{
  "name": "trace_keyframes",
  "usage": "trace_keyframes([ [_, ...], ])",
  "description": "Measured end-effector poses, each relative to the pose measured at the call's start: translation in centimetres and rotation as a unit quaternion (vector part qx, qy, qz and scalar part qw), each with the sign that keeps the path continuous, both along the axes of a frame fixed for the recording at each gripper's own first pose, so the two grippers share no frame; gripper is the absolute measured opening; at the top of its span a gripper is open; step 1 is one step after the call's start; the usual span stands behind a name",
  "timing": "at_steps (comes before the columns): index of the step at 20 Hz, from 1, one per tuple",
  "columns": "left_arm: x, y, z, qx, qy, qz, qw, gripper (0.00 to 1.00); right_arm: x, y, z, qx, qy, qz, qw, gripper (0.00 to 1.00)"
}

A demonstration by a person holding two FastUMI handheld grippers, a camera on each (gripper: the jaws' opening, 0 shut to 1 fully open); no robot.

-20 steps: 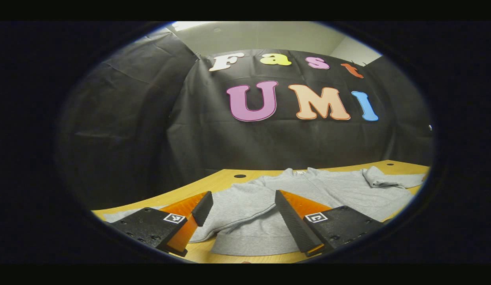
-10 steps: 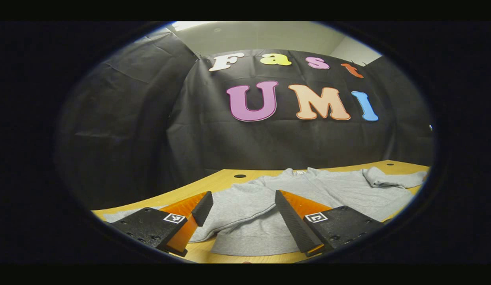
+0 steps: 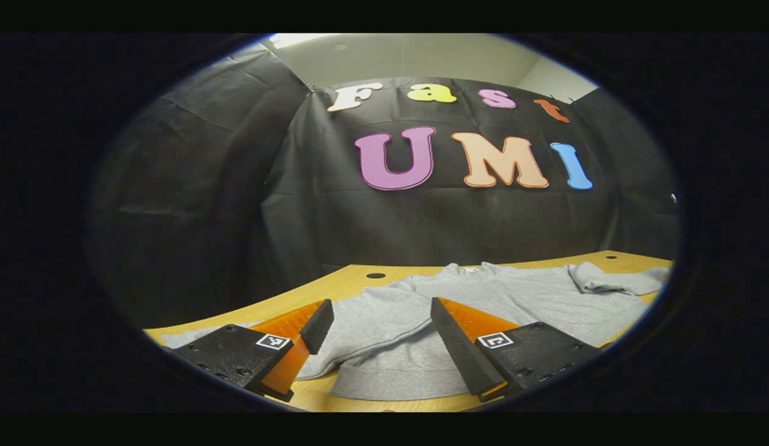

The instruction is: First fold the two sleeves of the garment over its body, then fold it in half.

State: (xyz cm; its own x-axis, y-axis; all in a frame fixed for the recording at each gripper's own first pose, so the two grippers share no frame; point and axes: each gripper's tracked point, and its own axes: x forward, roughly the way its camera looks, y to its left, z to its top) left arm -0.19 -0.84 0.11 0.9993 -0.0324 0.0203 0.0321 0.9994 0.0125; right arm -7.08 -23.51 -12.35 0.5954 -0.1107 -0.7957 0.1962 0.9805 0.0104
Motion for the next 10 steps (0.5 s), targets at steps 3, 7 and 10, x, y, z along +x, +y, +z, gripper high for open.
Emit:
trace_keyframes([
  [3, 0.0, 0.1, 0.0, 0.0, 0.0, 0.0, 1.0, 0.94, 1.0, 1.3, 1.3, -0.005, -0.015, 0.013, 1.0, 0.02],
  [7, 0.1, 0.0, 0.0, 0.0, 0.0, 0.0, 1.0, 0.93, 4.8, 4.8, 5.2, 0.026, -0.059, 0.038, 0.997, 0.02],
  [10, 0.1, 0.0, 0.0, 0.0, 0.0, 0.0, 1.0, 0.93, 8.9, 7.0, 8.9, 0.03, -0.102, 0.059, 0.993, 0.02],
])
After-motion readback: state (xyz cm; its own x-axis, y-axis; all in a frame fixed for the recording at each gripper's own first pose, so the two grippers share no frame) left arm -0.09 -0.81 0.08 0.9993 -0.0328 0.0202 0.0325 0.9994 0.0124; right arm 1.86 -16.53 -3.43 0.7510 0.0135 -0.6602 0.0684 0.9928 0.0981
